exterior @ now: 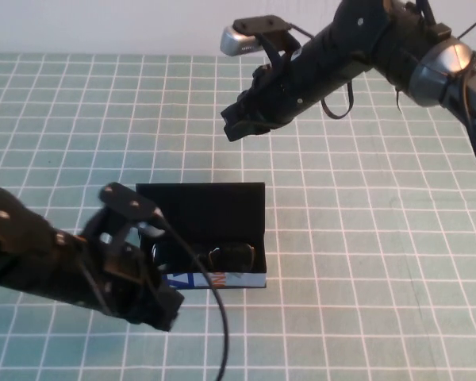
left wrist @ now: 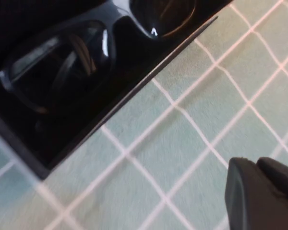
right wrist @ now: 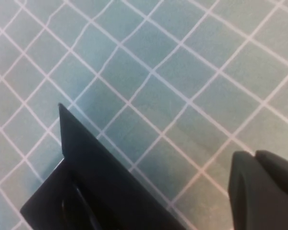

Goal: Return glasses to glasses case
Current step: Close the glasses case

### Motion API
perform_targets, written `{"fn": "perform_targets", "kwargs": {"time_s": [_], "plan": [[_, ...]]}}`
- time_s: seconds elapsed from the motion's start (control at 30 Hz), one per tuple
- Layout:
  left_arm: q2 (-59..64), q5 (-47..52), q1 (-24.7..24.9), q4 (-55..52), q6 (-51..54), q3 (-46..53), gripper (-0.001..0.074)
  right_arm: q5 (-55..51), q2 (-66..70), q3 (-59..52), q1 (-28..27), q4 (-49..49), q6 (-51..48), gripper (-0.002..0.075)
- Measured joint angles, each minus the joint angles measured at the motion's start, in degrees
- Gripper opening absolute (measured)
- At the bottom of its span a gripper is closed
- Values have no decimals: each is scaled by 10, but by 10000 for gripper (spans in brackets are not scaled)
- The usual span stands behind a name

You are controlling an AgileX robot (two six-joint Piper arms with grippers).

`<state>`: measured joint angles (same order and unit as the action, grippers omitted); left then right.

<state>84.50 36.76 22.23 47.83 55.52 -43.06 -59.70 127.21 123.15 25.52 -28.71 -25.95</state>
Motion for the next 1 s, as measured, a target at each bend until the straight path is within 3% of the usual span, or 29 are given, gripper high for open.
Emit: {"fn": "perform_targets", "kwargs": {"time_s": [0.27, 0.7, 1.0], "plan": [[60, -152, 68, 14, -33, 0, 2, -27, 57, -2, -5, -68, -66, -11], [105, -232, 72, 26, -50, 0, 2, -97, 73, -2, -5, -167, -134, -11], [112, -242, 72, 42, -50, 0, 2, -99, 73, -2, 14, -173, -108, -11]]}}
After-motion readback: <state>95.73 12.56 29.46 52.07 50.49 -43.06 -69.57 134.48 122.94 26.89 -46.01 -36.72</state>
